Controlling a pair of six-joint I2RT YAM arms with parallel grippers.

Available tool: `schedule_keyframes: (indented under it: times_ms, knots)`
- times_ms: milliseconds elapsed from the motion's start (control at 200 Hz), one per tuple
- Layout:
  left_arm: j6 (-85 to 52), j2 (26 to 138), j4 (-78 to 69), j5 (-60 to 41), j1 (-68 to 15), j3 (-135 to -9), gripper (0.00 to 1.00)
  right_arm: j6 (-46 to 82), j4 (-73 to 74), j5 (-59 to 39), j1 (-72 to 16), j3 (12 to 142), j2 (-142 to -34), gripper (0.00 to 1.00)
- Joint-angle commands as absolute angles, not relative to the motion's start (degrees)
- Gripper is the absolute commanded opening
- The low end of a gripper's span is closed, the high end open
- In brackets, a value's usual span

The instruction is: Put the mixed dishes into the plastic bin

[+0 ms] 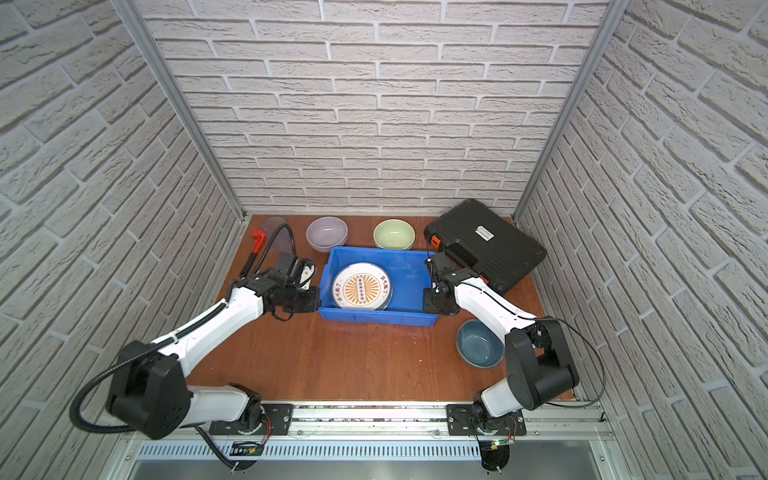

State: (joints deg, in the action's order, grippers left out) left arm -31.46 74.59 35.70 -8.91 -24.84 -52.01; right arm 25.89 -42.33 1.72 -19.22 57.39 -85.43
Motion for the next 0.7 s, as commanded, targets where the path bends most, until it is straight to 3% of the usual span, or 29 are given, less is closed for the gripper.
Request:
schedule_keyframes:
  times_ms: [0, 415, 695]
  knots:
    - [-35.04, 70.69, 39.66, -9.54, -27.64, -47.76, 0.1, 22.65, -43.15, -2.65, -22.15, 57.26, -82.3, 0.08]
    - [-43.75, 56.92, 45.61, -6.68, -32.44, -39.14, 0.11, 22.42, -44.65, -4.47, -24.7, 55.69, -79.27, 0.09]
    - [-42.51, 60.18, 47.38, -6.35, -32.43, -42.71, 0.33, 20.97, -49.48, -1.63, -24.71, 61.13, -81.47, 0.28]
